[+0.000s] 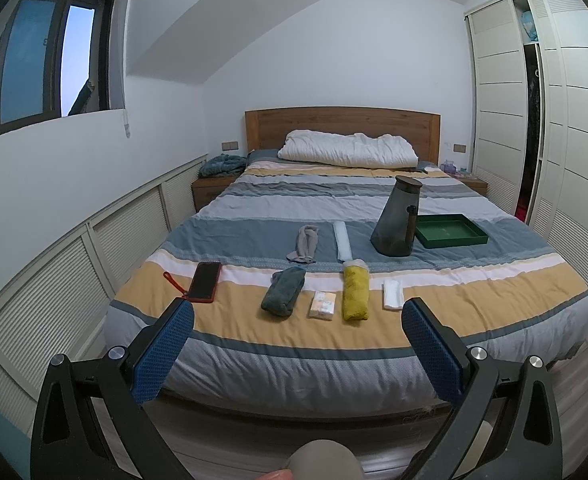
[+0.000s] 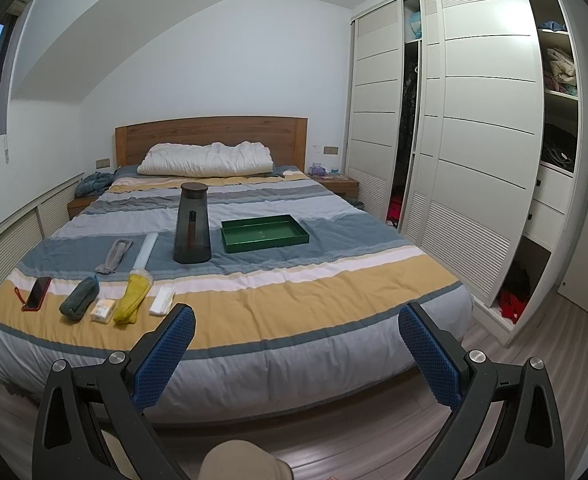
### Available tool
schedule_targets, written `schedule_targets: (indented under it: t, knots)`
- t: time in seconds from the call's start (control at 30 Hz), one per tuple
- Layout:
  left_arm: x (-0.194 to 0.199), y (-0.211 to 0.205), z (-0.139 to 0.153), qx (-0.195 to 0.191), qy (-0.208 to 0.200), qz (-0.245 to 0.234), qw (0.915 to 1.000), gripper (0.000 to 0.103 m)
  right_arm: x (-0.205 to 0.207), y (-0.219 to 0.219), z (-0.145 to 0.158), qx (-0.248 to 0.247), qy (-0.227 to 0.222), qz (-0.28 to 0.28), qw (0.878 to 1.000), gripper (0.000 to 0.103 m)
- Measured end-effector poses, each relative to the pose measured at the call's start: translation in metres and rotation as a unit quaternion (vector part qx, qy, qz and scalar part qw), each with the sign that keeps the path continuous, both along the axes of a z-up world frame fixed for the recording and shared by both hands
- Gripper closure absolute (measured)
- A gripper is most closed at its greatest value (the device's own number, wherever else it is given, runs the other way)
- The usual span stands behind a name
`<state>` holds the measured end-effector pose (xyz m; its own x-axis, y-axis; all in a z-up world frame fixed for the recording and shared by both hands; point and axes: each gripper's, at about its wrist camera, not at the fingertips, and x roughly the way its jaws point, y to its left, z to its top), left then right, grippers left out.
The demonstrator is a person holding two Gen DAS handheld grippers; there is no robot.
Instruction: Organize soft objects
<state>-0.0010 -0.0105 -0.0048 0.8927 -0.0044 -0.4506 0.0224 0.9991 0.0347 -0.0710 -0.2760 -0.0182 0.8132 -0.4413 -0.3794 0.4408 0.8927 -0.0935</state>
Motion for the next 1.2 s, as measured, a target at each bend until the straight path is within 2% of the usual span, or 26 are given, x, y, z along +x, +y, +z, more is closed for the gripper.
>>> schedule_targets:
  t: [0.87,1.2]
  knots:
    - [0.011,-0.002,0.005,0.016,-0.005,0.006,0.9998,0.001,0.017,0.0,-0.003,-0.003,0.005,0.016,1.0,0.0]
    - [0.03,0.0,0.003,0.016,0.004,0.009,0.9998,0.001,0.047,0.006,-0.001,-0.009,0.021,0.036,0.999,0.0]
